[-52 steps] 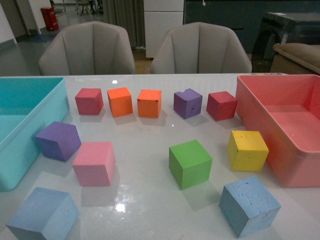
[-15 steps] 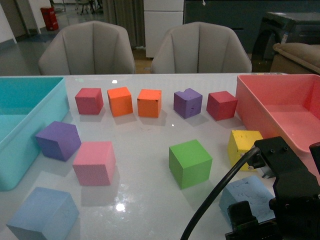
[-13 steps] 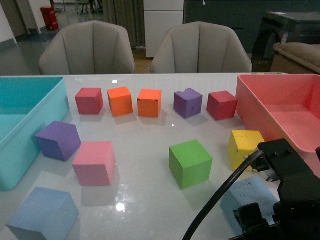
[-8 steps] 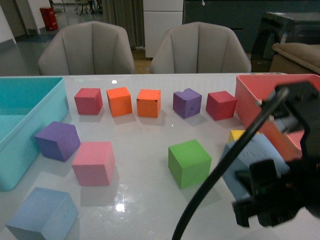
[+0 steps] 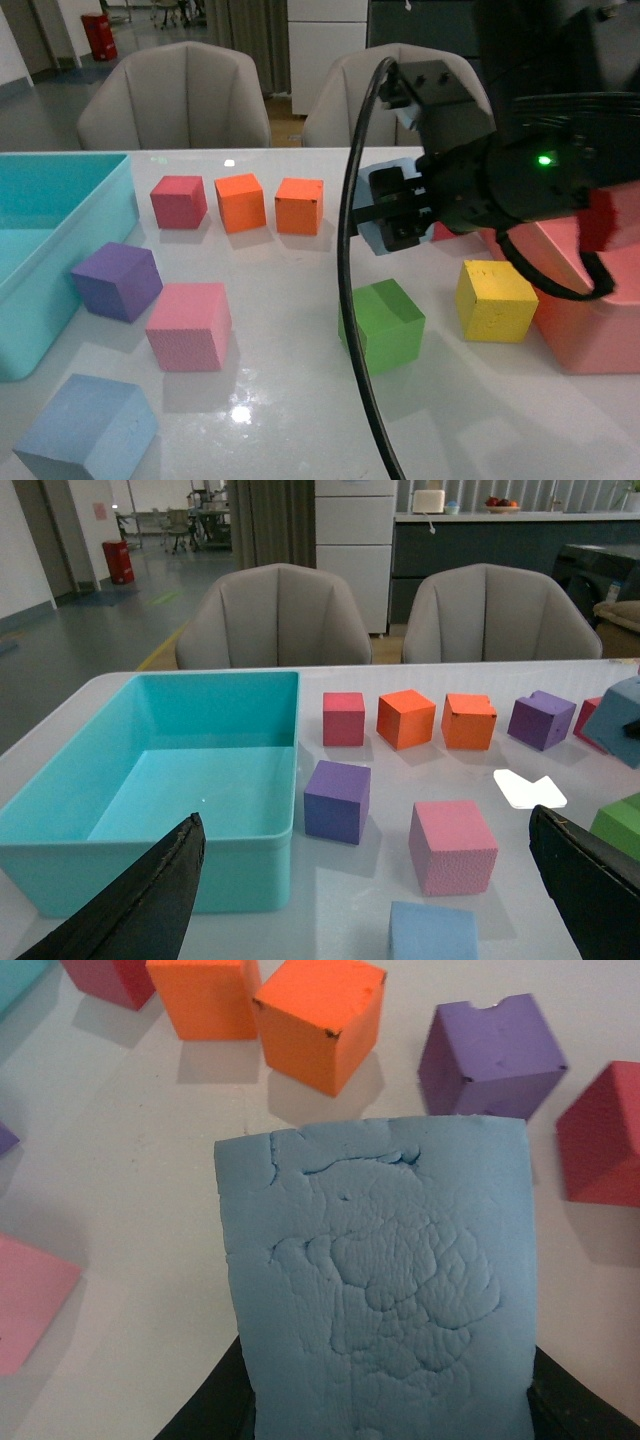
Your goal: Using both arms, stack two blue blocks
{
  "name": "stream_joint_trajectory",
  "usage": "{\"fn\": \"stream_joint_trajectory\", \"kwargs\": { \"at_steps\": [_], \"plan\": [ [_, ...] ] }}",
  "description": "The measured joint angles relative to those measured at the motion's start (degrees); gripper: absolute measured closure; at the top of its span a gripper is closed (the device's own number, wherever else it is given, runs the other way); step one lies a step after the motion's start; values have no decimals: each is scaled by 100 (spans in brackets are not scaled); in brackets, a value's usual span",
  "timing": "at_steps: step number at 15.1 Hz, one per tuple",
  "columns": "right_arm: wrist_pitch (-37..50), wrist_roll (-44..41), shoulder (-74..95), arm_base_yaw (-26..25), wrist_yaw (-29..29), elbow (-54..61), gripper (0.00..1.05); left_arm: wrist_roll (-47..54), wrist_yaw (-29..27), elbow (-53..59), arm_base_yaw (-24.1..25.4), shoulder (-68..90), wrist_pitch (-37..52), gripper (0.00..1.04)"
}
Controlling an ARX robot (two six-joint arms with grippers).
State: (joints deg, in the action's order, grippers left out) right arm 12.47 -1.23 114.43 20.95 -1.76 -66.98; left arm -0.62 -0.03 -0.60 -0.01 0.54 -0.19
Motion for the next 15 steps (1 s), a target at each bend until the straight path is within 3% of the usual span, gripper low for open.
{"fn": "stream_joint_trajectory", "kwargs": {
  "at_steps": [6, 10, 15],
  "plan": [
    [-1051, -507, 1574, 127, -629, -2079, 62, 0, 0, 0, 0, 0, 0, 7],
    [-1523, -647, 2184, 280, -1082, -2776, 62, 0, 0, 0, 0, 0, -2, 7],
    [-1797, -704, 2675, 267, -1202, -3322, 62, 0, 0, 0, 0, 0, -2, 7]
  ]
}}
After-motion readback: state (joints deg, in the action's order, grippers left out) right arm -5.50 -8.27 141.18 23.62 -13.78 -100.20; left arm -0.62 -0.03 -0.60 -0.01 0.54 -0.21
